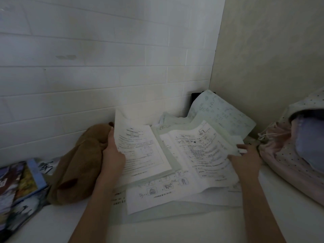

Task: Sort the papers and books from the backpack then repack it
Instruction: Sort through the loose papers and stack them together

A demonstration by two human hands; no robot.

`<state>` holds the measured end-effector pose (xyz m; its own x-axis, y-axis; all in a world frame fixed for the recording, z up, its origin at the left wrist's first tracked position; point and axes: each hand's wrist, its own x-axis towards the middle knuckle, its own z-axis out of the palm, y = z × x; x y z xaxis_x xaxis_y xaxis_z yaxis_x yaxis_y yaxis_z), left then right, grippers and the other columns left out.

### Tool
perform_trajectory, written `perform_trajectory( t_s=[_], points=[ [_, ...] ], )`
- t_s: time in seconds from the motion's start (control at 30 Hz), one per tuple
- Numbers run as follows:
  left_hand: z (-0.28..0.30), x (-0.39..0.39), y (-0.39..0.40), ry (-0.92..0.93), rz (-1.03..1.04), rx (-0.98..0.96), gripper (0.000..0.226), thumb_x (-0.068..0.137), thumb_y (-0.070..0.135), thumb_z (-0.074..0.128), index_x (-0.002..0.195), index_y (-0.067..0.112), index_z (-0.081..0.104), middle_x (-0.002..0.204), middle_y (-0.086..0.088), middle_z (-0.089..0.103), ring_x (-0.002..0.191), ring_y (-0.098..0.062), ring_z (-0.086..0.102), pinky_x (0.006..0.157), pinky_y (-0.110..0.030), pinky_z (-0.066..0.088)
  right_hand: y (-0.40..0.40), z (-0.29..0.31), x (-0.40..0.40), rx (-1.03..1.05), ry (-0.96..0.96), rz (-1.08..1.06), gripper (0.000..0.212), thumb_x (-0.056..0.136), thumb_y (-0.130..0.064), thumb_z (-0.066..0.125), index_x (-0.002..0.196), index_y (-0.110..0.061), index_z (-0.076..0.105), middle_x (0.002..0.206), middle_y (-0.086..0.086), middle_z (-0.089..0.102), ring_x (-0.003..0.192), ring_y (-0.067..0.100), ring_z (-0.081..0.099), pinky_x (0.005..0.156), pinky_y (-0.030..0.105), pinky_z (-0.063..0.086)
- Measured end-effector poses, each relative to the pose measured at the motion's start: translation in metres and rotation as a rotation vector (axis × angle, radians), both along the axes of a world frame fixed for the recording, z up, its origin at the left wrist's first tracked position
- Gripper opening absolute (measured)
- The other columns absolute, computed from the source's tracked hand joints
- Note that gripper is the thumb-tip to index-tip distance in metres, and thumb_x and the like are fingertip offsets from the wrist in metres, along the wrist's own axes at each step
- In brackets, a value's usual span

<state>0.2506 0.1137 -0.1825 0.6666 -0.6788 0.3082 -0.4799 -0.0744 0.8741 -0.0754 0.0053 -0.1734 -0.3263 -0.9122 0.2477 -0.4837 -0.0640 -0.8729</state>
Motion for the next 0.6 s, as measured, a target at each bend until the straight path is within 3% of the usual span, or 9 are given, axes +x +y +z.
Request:
perform_trajectory(
  t_s=[0.07, 0.13, 0.23, 0.33, 0.43, 0.5, 0.53, 0.6],
  points=[
    [-0.003, -0.006, -0.001, 0.009, -0.031, -0.015, 0.076, 0.088, -0.008, 0.042, 0.150, 0.025, 0.010, 0.148, -0.010, 0.036, 0.134, -0.022, 0.036, 0.104, -0.019, 0.022, 0.001, 0.000, 0.004, 0.010, 0.055, -0.016, 0.034, 0.081, -0.004, 0.067, 0.113, -0.007, 0.060, 0.114, 0.019, 0.064, 0.102, 0.033, 0.060, 0.081, 0.033, 0.043],
    [-0.004, -0.011, 0.001, 0.019, -0.017, -0.038, 0.081, 0.084, -0.013, 0.041, 0.150, 0.024, 0.013, 0.144, -0.011, 0.042, 0.129, -0.024, 0.043, 0.101, -0.019, 0.029, 0.003, -0.001, 0.011, -0.030, 0.119, -0.066, 0.026, 0.087, -0.006, 0.061, 0.113, -0.006, 0.056, 0.112, 0.022, 0.063, 0.102, 0.036, 0.059, 0.082, 0.036, 0.044],
    [0.001, -0.011, 0.002, 0.061, 0.017, -0.072, 0.084, 0.081, -0.016, 0.039, 0.149, 0.025, 0.016, 0.136, -0.015, 0.050, 0.118, -0.029, 0.053, 0.099, -0.033, 0.045, 0.007, 0.003, 0.016, -0.087, 0.169, -0.192, 0.014, 0.092, -0.012, 0.057, 0.099, -0.002, 0.052, 0.099, 0.025, 0.063, 0.091, 0.039, 0.061, 0.075, 0.040, 0.047],
    [0.009, -0.013, 0.003, 0.036, 0.064, -0.119, 0.078, 0.084, -0.011, 0.047, 0.149, 0.021, 0.019, 0.132, -0.016, 0.054, 0.114, -0.027, 0.055, 0.095, -0.026, 0.043, 0.008, 0.005, 0.009, -0.043, 0.272, -0.277, 0.024, 0.094, -0.027, 0.055, 0.090, -0.004, 0.056, 0.089, 0.022, 0.064, 0.084, 0.036, 0.060, 0.067, 0.035, 0.041],
    [0.013, -0.015, 0.003, 0.074, 0.011, -0.175, 0.071, 0.085, -0.006, 0.053, 0.146, 0.020, 0.028, 0.135, -0.007, 0.052, 0.113, -0.012, 0.048, 0.093, -0.022, 0.036, 0.008, 0.003, 0.010, -0.130, 0.366, -0.319, 0.027, 0.094, -0.030, 0.053, 0.095, -0.004, 0.062, 0.099, 0.020, 0.062, 0.093, 0.039, 0.057, 0.072, 0.039, 0.046],
    [0.013, -0.016, 0.002, 0.096, -0.048, -0.150, 0.071, 0.085, -0.006, 0.053, 0.145, 0.021, 0.028, 0.139, -0.005, 0.048, 0.122, -0.015, 0.046, 0.098, -0.024, 0.035, 0.012, 0.005, 0.016, -0.277, 0.369, -0.308, 0.020, 0.092, -0.025, 0.056, 0.100, -0.008, 0.061, 0.116, 0.018, 0.058, 0.101, 0.040, 0.054, 0.073, 0.043, 0.045],
    [0.012, -0.019, 0.001, 0.082, -0.076, -0.126, 0.073, 0.085, -0.007, 0.052, 0.147, 0.022, 0.025, 0.141, -0.004, 0.046, 0.125, -0.016, 0.045, 0.098, -0.023, 0.033, 0.014, 0.007, 0.020, -0.297, 0.291, -0.265, 0.021, 0.092, -0.023, 0.057, 0.108, -0.010, 0.058, 0.124, 0.017, 0.054, 0.103, 0.040, 0.053, 0.074, 0.042, 0.044],
    [0.009, -0.024, 0.001, 0.044, -0.109, -0.099, 0.081, 0.085, -0.010, 0.047, 0.150, 0.024, 0.013, 0.146, -0.004, 0.040, 0.122, -0.009, 0.041, 0.096, -0.018, 0.030, 0.018, 0.012, 0.026, -0.244, 0.076, -0.128, 0.043, 0.089, -0.012, 0.061, 0.129, -0.015, 0.043, 0.138, 0.019, 0.040, 0.110, 0.039, 0.051, 0.083, 0.043, 0.045]
  ],
)
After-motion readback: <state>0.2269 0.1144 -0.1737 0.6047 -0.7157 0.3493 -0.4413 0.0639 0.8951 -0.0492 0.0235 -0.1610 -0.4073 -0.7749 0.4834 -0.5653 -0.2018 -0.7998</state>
